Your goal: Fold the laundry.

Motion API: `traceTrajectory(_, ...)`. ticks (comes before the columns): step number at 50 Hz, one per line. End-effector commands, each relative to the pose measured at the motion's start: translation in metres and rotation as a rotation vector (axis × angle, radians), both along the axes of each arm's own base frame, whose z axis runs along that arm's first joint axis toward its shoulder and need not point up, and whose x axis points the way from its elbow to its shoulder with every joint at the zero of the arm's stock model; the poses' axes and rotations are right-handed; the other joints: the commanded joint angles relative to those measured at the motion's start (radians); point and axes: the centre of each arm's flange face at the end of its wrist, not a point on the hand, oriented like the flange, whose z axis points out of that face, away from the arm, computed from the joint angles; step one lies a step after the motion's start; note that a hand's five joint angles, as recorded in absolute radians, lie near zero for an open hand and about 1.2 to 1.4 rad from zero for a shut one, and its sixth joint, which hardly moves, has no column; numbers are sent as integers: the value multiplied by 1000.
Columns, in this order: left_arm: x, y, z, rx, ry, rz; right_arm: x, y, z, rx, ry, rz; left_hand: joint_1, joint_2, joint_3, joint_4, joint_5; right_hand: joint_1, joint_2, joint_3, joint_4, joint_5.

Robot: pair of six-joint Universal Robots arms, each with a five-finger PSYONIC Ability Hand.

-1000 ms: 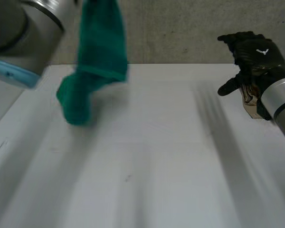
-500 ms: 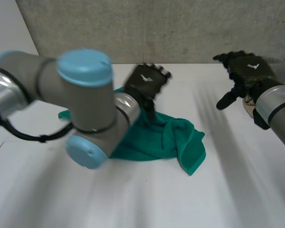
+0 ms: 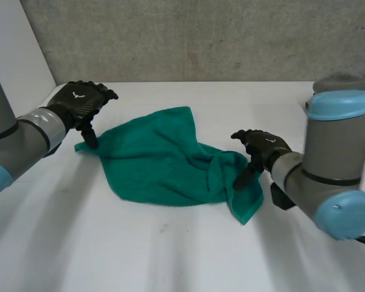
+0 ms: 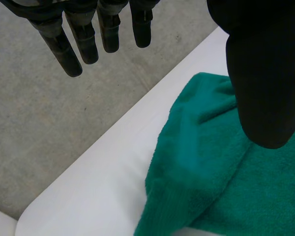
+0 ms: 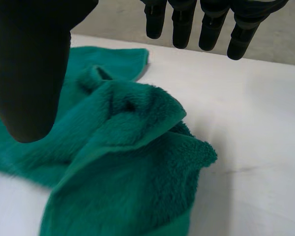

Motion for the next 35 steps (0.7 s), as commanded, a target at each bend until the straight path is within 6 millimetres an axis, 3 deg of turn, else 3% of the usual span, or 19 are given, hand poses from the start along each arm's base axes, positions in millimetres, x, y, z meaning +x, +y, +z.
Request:
traceTrajectory(1,6,0,6,-15,20,21,23,-22,-26,15,-21,-78,-21,-27,-36,-24,-44,-44,-27,-30,-33,-42)
traceTrajectory(8,7,0,18,-45,43,28,38,-30,-45,29,15,-96,-21,-27,-36,-24,-44,77,93,90,87,78)
traceTrajectory(10,6,-2,20,-50,51,28,41,-30,-47,33,19,-92,-21,-27,-36,-24,-44,241,257,254,251,242)
traceTrajectory(11,6,-3,21,-54,54,28,41,-31,-47,32,23,-90,-21,-27,-36,-24,-44,358,374,371,368,359)
traceTrajectory(12,4,-4,24,-65,59,24,42,-31,-44,27,23,-92,-21,-27,-36,-24,-44,789,805,802,799,791)
traceTrajectory(13,4,-5,25,-68,61,24,41,-32,-41,22,21,-95,-21,-27,-36,-24,-44,1066,1083,1080,1077,1068)
traceTrajectory(15,1,-9,27,-80,65,16,42,-31,-29,-7,6,-94,-21,-27,-36,-24,-44,1178,1195,1192,1189,1180)
traceTrajectory(16,-1,-14,28,-89,67,14,42,-30,-22,-23,-2,-91,-21,-27,-36,-24,-44,1178,1195,1192,1189,1180)
traceTrajectory(21,-15,-30,19,-90,71,-14,39,-13,61,-251,-49,-15,-21,-27,-36,-24,-44,1178,1195,1192,1189,1180)
traceTrajectory(22,-22,-35,14,-87,71,-31,38,-2,83,-321,-37,36,-21,-27,-36,-24,-44,1178,1195,1192,1189,1180)
traceTrajectory(25,-39,-41,-1,-59,65,-88,41,24,121,-456,-13,169,-21,-27,-36,-24,-44,1178,1195,1192,1189,1180)
traceTrajectory(31,-74,-40,-28,5,60,-216,45,76,165,-598,-46,375,-21,-27,-36,-24,-44,1178,1195,1192,1189,1180)
traceTrajectory(35,-104,-25,-52,73,51,-328,40,103,191,-655,-91,463,-21,-27,-36,-24,-44,1178,1195,1192,1189,1180)
